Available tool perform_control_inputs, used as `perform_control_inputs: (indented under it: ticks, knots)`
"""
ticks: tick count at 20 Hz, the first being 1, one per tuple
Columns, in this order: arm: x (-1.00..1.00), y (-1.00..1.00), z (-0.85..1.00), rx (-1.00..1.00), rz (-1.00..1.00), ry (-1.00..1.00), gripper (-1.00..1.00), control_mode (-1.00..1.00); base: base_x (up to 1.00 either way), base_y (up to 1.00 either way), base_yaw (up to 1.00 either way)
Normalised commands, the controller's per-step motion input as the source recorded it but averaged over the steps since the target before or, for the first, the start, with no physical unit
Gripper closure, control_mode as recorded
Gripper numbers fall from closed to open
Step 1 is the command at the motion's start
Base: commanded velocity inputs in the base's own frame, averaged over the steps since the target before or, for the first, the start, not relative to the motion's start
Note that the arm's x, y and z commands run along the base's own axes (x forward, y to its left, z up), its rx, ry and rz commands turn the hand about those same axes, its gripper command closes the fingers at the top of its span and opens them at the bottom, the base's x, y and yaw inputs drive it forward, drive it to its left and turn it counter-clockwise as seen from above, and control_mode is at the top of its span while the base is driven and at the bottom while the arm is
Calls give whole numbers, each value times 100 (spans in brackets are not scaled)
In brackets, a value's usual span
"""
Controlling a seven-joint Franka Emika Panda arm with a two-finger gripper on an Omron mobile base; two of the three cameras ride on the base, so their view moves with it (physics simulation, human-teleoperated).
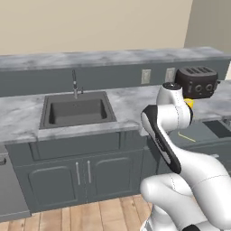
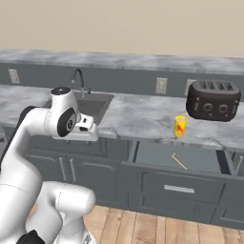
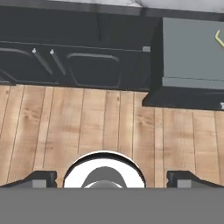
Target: Pick up the straw from the right drawer and put it inside the smoothie cup.
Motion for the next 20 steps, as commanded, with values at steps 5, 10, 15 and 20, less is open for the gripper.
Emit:
perform_control_inputs:
  ticks: [5, 10, 15, 20]
  knots:
    - [0, 0, 0, 0, 0, 0, -100, 100, 0, -77, -3]
    - [0, 0, 0, 0, 0, 0, -100, 100, 0, -74, -1]
    - [0, 0, 0, 0, 0, 0, -100, 100, 4, -62, 0]
    - [0, 0, 0, 0, 0, 0, -100, 100, 16, -44, 0]
